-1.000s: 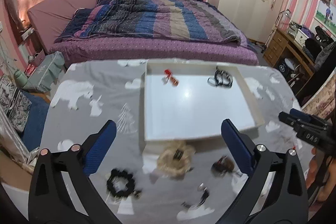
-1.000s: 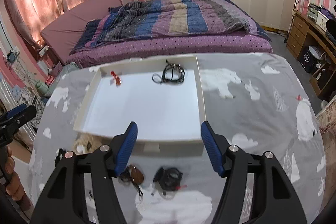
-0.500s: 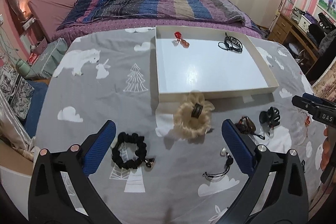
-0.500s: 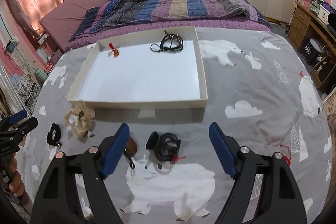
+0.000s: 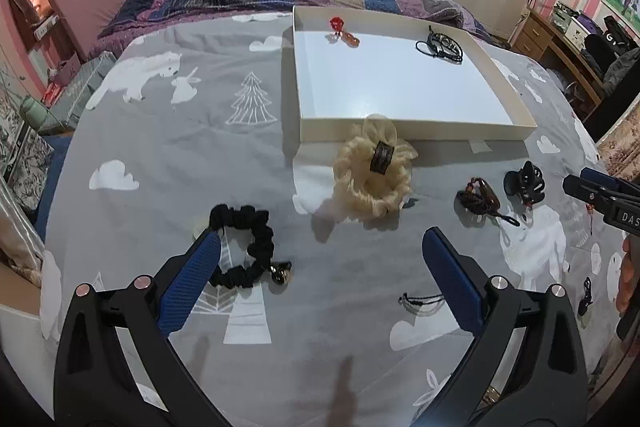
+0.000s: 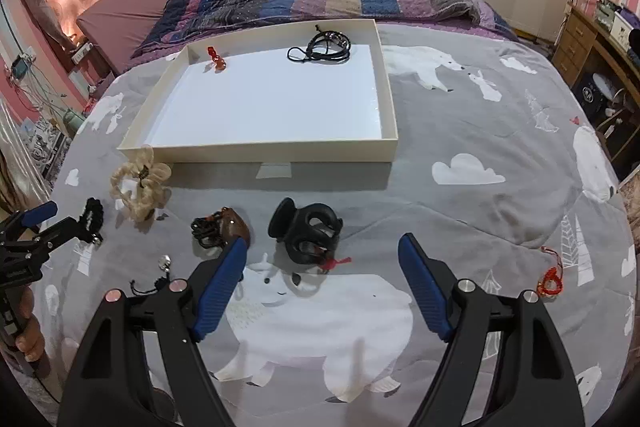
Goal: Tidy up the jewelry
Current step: 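Grasp the cream scrunchie with the left tool while the right tool grasps the brown stone pendant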
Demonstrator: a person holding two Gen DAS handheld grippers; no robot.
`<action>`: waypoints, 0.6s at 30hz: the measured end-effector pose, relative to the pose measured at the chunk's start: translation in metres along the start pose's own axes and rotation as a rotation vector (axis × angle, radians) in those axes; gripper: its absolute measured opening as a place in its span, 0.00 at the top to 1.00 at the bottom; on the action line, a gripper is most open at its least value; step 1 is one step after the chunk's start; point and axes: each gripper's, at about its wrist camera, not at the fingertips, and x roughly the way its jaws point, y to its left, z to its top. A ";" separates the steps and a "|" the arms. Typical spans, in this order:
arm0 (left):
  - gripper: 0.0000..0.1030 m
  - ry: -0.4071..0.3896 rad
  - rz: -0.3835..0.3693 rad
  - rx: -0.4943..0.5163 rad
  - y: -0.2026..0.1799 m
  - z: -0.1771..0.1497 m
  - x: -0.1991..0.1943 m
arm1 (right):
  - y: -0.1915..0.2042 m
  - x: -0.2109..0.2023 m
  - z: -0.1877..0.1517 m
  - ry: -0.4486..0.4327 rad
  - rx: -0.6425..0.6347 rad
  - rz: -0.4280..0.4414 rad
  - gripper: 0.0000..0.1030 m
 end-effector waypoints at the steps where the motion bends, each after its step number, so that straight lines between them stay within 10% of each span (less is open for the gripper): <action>1: 0.03 0.003 -0.006 -0.003 0.000 -0.001 0.001 | -0.001 0.000 -0.001 0.002 0.002 -0.002 0.24; 18: 0.03 0.024 0.006 0.026 -0.011 0.002 0.008 | -0.014 0.014 -0.003 0.114 0.062 0.045 0.24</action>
